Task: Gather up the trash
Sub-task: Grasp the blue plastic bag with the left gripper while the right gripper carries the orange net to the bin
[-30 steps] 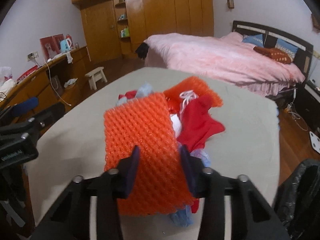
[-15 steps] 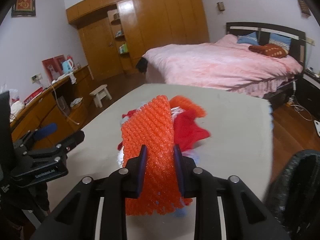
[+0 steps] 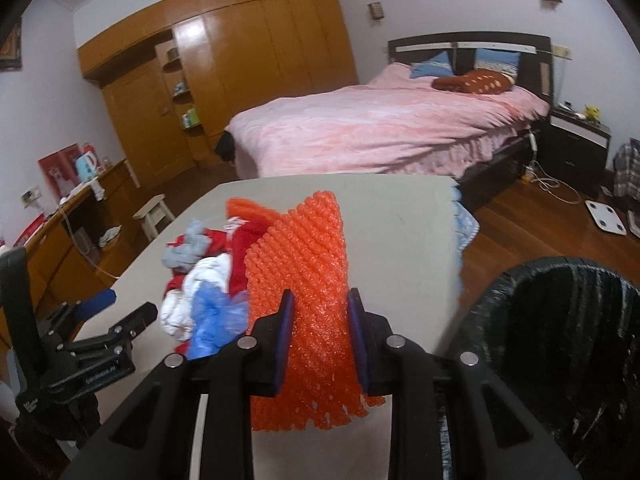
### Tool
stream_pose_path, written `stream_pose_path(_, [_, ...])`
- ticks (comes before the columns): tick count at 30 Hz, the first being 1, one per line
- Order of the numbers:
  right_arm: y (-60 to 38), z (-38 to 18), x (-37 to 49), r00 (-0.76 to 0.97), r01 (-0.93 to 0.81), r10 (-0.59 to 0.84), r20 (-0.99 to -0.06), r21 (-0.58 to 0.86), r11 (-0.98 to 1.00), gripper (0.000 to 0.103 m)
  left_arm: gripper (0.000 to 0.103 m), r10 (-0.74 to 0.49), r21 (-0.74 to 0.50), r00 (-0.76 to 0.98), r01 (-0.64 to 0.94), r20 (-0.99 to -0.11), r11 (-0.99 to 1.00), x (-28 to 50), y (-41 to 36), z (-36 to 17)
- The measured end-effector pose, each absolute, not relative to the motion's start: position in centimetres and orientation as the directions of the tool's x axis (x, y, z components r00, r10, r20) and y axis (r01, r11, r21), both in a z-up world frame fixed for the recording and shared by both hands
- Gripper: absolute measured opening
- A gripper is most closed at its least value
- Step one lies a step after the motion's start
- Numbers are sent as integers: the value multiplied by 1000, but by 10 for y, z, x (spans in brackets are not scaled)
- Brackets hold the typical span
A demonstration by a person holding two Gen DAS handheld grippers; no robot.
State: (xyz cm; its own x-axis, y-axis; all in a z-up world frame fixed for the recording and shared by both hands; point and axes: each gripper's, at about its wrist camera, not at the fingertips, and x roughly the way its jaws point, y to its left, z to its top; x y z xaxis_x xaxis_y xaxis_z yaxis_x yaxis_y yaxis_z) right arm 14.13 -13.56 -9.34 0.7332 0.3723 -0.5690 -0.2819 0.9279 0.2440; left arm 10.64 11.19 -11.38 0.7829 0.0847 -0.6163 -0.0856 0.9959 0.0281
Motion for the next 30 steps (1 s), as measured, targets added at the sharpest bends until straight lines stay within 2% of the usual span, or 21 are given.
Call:
stream_pose_path(10, [-151, -113, 147, 723, -235, 339, -602, 246, 940, 27, 82, -9, 4, 760, 15, -650, 1000, 127, 66, -138])
stream_pose_path(12, [-153, -115, 147, 720, -233, 340, -605, 251, 940, 27, 77, -18, 6, 746, 29, -665, 1000, 131, 60, -144])
stream_pose_path(17, [-151, -117, 143, 713, -236, 341, -613, 248, 940, 27, 54, -89, -33, 695, 94, -714, 995, 140, 47, -159])
stream_pose_path(20, [-151, -115, 141, 714, -237, 342, -611, 249, 939, 27, 48, -107, -58, 693, 93, -713, 994, 143, 48, -158])
stream_pose_path(30, [-169, -88, 122, 761, -228, 333, -556, 250, 941, 27, 46, -114, -64, 759, 95, -641, 993, 121, 46, -110])
